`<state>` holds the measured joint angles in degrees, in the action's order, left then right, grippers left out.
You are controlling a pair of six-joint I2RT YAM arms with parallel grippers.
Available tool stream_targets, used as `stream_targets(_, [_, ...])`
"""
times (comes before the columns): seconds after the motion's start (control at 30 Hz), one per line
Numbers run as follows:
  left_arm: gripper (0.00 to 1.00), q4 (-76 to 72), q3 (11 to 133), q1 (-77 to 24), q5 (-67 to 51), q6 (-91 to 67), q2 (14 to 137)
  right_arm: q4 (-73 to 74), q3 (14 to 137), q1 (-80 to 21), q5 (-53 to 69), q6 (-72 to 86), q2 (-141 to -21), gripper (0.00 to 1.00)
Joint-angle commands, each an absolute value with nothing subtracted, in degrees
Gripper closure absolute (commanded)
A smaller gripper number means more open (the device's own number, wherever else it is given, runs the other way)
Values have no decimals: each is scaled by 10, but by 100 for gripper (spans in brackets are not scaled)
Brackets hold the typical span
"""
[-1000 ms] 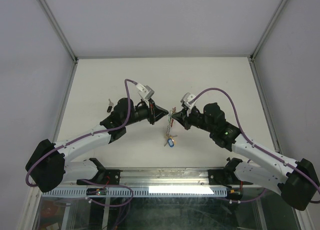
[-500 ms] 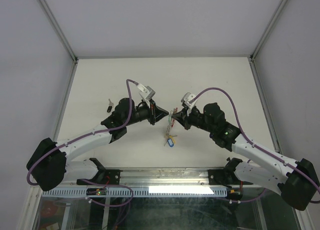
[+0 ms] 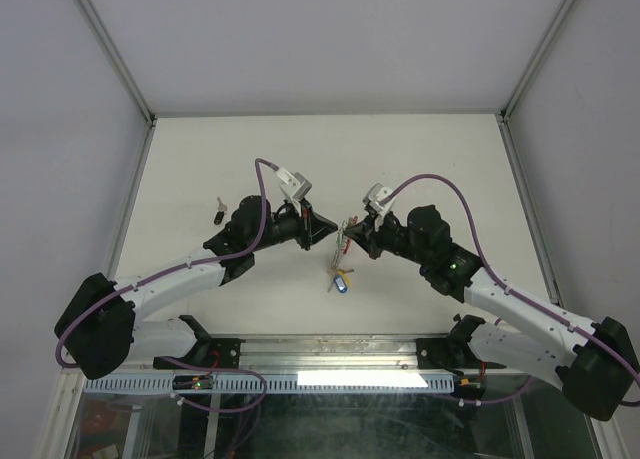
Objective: Put the keys on the keyring
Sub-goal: Place the key at the center of the board.
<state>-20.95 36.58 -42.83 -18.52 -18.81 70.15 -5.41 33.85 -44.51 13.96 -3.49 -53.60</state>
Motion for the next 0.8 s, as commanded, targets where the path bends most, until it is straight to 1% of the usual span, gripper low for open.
stream_targets(0.0, [100, -217, 360, -433, -189, -188, 698, -110, 351, -448, 136, -25, -513, 100])
stream_targets(0.77, [100, -208, 357, -433, -178, -186, 693, -111, 345, -448, 122, -24, -504, 100])
